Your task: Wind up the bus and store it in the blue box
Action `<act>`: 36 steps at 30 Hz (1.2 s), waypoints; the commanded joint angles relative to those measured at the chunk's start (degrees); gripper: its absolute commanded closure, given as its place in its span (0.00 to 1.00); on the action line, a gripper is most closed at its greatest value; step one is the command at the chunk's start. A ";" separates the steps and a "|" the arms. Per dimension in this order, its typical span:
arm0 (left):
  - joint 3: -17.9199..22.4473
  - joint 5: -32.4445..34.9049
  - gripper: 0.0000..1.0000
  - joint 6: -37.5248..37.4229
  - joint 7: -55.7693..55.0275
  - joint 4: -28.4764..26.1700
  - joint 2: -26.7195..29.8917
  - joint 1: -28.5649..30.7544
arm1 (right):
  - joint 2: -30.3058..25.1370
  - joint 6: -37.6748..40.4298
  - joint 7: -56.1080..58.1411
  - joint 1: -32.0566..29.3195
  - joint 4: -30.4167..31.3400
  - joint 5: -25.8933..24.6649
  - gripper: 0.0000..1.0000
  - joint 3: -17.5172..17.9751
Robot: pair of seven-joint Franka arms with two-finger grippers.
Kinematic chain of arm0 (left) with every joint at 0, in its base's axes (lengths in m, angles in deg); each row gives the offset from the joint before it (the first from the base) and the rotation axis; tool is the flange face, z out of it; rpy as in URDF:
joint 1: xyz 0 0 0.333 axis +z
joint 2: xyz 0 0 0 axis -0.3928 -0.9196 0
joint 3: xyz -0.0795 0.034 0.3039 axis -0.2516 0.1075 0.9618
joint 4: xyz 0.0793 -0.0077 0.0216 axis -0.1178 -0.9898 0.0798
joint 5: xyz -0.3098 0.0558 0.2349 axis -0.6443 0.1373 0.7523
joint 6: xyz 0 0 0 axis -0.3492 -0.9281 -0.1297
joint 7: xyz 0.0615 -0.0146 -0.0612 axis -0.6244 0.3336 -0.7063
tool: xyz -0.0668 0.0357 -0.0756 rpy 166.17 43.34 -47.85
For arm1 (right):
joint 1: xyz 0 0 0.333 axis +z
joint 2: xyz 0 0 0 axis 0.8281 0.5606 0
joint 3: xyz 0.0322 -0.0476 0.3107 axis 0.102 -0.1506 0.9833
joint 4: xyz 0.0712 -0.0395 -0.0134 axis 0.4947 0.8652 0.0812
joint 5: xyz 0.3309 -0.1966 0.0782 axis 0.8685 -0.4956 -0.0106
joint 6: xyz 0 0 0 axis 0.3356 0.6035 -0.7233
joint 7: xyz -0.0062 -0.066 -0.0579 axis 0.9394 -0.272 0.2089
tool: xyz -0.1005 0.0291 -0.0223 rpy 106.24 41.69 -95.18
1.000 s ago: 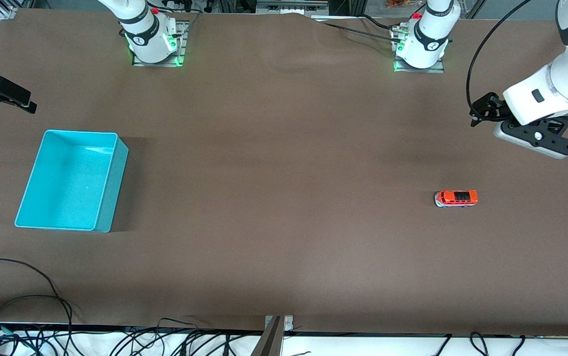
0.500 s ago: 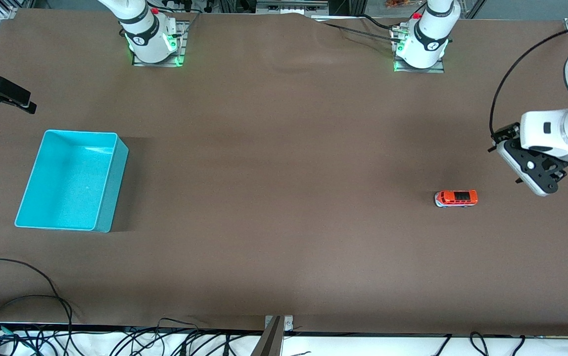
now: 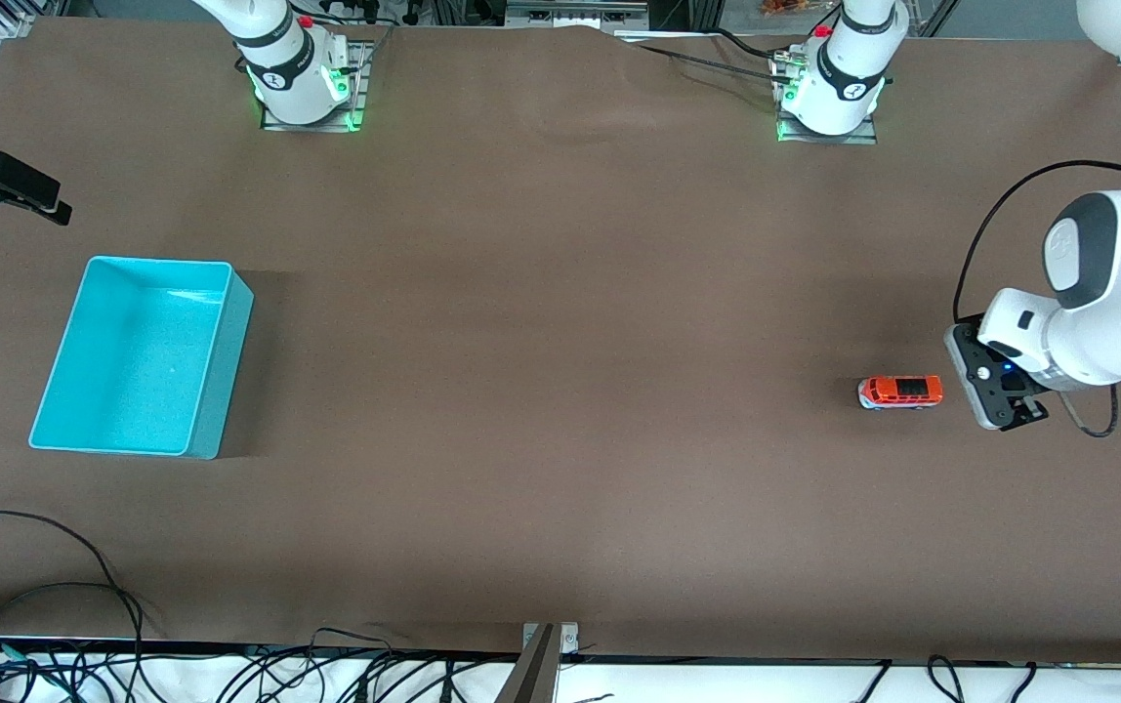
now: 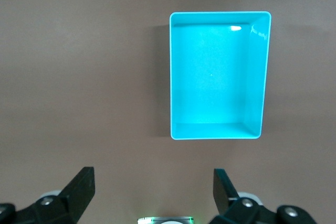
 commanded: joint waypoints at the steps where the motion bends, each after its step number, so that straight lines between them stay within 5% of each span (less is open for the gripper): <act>1: -0.44 1.99 0.00 5.18 2.28 -5.88 1.08 0.78 | -0.49 -0.21 -0.11 -0.10 -0.13 -0.30 0.00 -0.01; 10: -0.53 2.69 0.00 16.78 2.98 -14.86 1.16 1.57 | -0.49 -0.21 -0.11 -0.10 -0.21 -0.21 0.00 -0.02; 36: -0.88 6.74 0.00 27.69 7.02 -18.37 -6.57 1.75 | -0.58 -0.21 -0.02 -0.10 -0.30 -0.12 0.00 -0.37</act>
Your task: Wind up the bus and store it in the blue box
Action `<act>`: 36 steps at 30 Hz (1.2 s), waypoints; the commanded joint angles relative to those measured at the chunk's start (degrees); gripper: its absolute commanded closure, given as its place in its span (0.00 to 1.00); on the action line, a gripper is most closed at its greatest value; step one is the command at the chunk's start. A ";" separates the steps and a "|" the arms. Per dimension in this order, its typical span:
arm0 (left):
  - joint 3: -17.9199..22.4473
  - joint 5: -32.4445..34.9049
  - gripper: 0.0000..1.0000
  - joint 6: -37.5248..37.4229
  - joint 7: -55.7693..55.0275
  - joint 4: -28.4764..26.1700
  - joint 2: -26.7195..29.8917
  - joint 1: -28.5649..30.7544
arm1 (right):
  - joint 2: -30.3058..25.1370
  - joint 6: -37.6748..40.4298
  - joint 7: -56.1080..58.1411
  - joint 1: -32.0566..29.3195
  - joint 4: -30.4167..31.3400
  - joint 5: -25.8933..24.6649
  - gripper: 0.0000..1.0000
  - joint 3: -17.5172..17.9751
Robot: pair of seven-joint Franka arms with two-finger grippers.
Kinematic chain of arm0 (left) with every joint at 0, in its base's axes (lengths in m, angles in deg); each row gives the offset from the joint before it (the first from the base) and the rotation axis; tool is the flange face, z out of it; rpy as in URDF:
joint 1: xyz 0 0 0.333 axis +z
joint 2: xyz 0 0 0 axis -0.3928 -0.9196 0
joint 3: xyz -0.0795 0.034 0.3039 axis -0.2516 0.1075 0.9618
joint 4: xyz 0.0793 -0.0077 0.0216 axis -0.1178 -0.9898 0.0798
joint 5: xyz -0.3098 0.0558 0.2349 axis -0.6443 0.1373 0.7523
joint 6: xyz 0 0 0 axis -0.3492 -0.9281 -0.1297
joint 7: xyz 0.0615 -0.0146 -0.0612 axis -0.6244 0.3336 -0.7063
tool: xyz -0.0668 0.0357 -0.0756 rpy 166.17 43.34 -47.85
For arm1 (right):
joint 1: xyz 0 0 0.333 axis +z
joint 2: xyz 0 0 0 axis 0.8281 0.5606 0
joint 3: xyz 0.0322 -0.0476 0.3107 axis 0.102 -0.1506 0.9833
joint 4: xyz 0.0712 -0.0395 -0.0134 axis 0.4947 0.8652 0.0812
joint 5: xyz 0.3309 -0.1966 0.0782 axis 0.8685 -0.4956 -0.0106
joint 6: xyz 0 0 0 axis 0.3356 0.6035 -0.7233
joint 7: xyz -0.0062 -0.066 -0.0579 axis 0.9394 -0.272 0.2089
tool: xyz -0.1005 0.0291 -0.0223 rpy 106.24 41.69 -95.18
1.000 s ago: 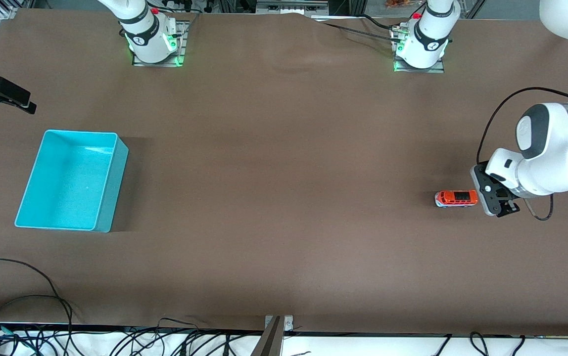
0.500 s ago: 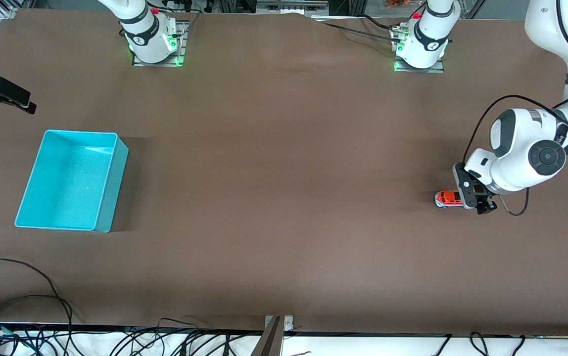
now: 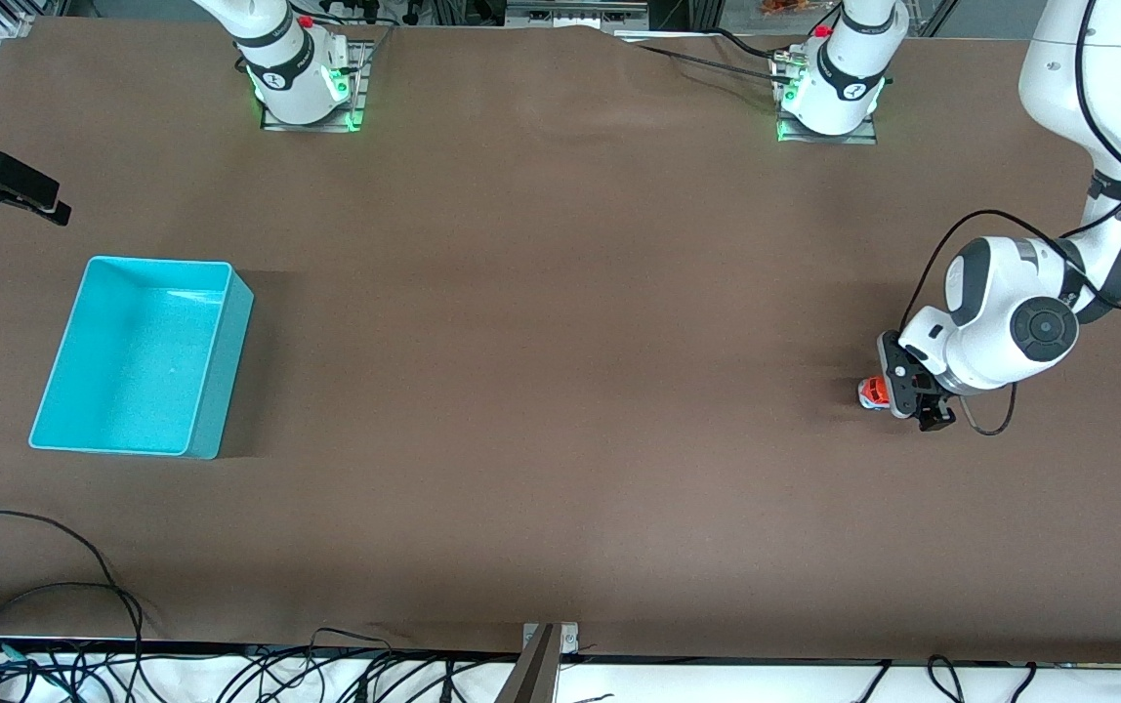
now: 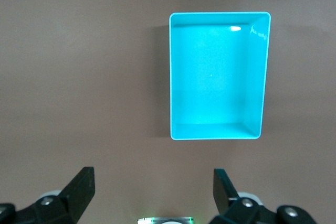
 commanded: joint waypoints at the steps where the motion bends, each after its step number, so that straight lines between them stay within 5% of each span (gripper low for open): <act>1: -0.20 1.57 0.00 3.09 1.23 -2.99 0.17 0.62 | -0.65 -0.13 -0.02 -0.10 -0.30 -0.12 0.00 -0.28; 6: -0.20 1.57 0.06 4.59 1.32 -3.61 0.17 0.71 | -0.56 -0.13 -0.02 -0.10 -1.35 -0.12 0.00 -0.11; 11: -0.20 2.18 0.51 4.59 2.19 -3.61 0.35 0.62 | -0.56 -0.13 -0.11 -0.10 -1.44 -0.12 0.00 -0.02; 16: -0.20 2.27 0.72 4.59 2.90 -3.61 0.52 0.62 | -0.47 -0.13 -0.11 -0.10 -1.44 -0.12 0.00 -0.02; 26: -0.38 2.36 0.84 4.07 2.99 -3.61 1.23 -0.34 | -0.47 -0.22 -0.11 -0.28 -1.44 -0.12 0.00 -0.02; 36: -5.29 2.18 0.88 1.25 1.84 -2.82 2.11 -1.22 | -0.38 -1.01 -0.11 -0.37 -1.44 -0.12 0.00 -0.02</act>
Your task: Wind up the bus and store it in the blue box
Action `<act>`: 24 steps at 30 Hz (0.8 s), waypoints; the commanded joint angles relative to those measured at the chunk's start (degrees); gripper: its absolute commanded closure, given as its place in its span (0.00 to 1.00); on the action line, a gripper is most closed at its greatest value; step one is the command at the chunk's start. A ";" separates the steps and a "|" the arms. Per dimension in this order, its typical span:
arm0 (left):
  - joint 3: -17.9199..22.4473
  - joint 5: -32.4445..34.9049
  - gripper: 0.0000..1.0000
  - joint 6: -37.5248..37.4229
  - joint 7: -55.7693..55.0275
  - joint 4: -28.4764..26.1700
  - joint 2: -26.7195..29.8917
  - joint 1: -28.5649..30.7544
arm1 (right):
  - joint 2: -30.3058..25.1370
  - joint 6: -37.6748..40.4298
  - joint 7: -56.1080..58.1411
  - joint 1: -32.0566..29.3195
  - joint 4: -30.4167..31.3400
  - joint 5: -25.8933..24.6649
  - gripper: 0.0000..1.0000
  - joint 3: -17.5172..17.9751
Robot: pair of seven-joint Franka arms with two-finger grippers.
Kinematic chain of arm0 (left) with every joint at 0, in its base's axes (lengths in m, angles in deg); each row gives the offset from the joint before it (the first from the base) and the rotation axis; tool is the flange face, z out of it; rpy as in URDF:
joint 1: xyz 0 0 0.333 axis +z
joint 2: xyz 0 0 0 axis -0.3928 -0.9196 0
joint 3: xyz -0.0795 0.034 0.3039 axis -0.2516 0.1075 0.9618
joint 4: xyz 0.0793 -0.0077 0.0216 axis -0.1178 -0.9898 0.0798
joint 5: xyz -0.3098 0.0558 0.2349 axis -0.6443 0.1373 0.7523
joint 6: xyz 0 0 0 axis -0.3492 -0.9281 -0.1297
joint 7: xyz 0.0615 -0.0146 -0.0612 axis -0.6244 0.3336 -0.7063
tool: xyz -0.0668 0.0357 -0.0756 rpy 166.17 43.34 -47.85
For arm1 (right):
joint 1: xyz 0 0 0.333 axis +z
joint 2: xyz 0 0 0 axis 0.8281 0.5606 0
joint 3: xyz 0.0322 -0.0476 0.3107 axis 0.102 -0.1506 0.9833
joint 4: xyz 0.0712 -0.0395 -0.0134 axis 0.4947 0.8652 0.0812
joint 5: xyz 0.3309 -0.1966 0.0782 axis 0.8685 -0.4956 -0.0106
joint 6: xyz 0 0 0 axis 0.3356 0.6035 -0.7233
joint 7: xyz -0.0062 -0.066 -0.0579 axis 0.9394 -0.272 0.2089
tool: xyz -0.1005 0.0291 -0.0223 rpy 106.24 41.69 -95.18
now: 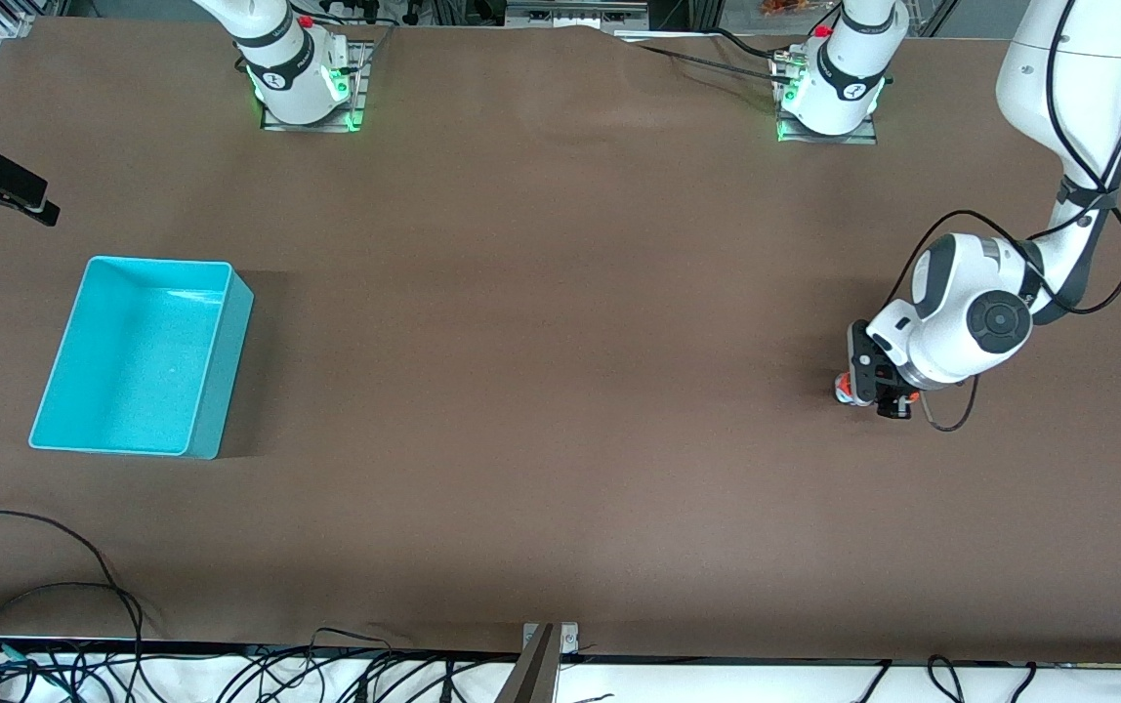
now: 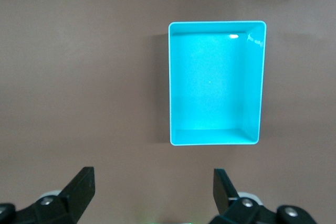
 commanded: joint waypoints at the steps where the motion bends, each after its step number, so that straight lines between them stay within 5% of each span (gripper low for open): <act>1: -2.18 1.39 0.88 -1.93 -1.12 -0.12 2.01 -0.31 | -0.29 -0.22 -0.11 -0.34 -0.44 -0.13 0.00 0.15; 24: -1.66 5.42 0.88 -1.23 -2.27 -0.03 -3.26 3.38 | -0.29 -0.22 -0.11 -0.43 -0.44 -0.13 0.00 0.15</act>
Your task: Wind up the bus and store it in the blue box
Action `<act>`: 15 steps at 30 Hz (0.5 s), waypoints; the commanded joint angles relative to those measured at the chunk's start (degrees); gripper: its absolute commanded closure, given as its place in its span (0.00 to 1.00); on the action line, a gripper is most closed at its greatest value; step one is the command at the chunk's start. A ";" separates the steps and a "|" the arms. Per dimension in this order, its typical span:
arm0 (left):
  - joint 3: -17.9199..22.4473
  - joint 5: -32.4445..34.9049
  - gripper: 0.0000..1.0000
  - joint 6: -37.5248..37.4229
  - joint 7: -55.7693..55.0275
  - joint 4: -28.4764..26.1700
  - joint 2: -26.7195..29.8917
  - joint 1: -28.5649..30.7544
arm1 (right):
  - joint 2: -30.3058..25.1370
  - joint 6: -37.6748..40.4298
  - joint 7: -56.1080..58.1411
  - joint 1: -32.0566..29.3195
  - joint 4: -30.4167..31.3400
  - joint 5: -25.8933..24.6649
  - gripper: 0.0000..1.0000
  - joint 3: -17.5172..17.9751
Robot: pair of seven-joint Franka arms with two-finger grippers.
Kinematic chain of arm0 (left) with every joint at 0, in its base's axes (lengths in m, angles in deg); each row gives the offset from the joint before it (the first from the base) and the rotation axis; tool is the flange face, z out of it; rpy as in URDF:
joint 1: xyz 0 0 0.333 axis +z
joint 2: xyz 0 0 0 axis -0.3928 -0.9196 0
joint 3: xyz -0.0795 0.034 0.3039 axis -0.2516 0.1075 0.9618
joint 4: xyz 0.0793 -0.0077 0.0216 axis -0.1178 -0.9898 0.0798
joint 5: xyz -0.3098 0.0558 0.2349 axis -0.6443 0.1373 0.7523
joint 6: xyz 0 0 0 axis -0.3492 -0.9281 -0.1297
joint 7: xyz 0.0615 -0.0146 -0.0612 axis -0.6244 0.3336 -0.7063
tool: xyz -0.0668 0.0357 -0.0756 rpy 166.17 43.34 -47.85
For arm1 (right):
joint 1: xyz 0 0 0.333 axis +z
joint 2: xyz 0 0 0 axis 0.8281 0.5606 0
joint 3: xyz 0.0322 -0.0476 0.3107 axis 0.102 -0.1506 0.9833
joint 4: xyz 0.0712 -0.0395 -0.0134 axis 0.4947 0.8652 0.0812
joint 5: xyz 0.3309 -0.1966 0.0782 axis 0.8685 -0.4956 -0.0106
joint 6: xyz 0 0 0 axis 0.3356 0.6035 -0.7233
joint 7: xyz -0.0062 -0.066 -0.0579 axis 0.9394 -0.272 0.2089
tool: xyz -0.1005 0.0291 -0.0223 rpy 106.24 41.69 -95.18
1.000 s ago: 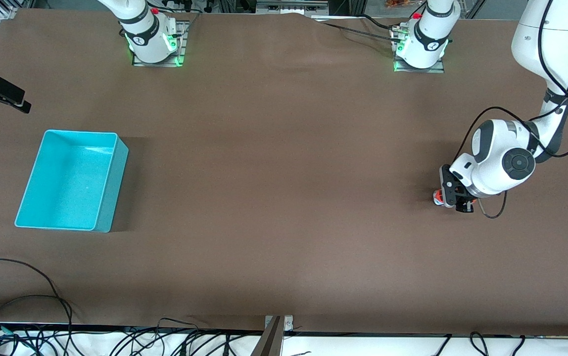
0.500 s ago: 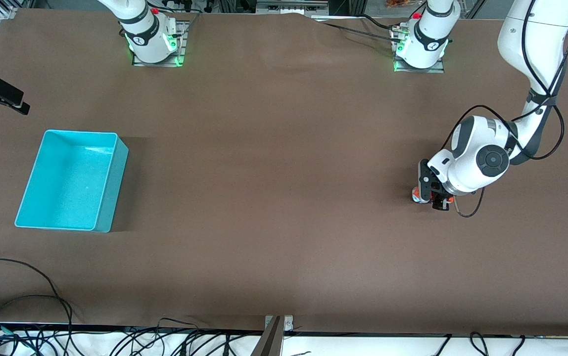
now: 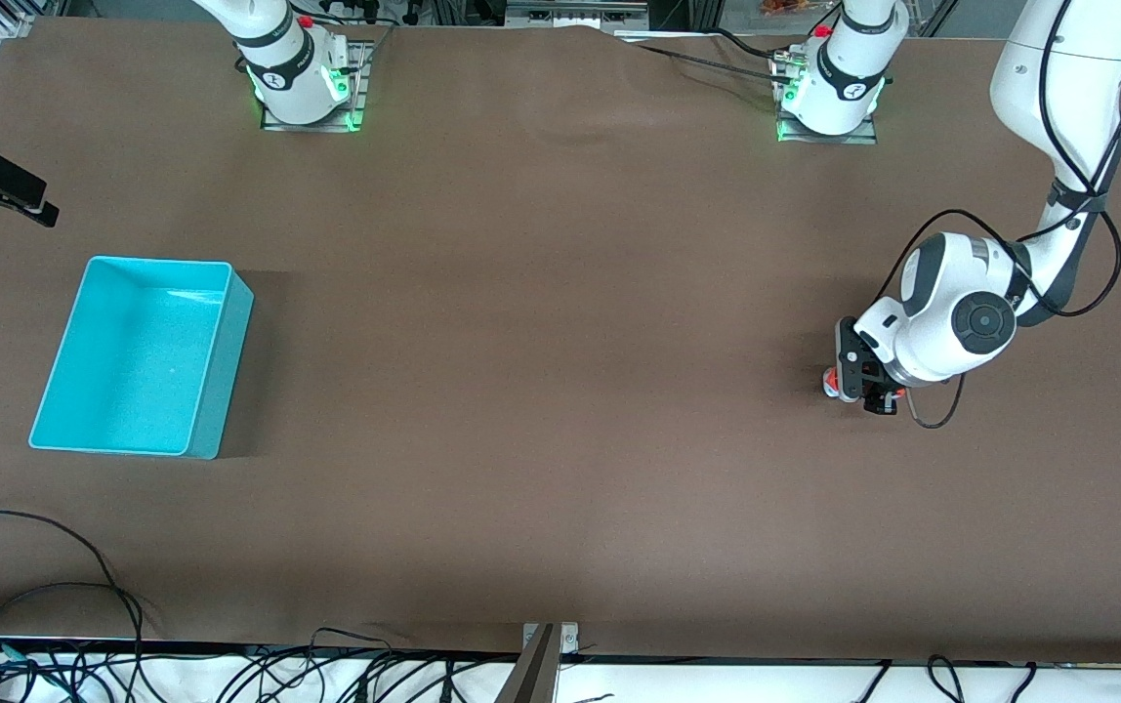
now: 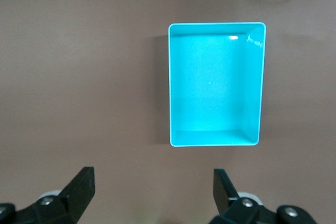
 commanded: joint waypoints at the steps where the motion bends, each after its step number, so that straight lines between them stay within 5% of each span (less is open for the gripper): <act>1: 0.21 5.24 0.88 -0.01 -0.82 0.25 -3.12 2.56 | -0.29 -0.01 -0.11 -0.40 -0.44 -0.13 0.00 0.15; 15: 0.12 8.58 0.88 0.34 1.02 0.25 -4.44 10.38 | -0.29 -0.01 -0.20 -0.40 -0.44 -0.13 0.00 0.24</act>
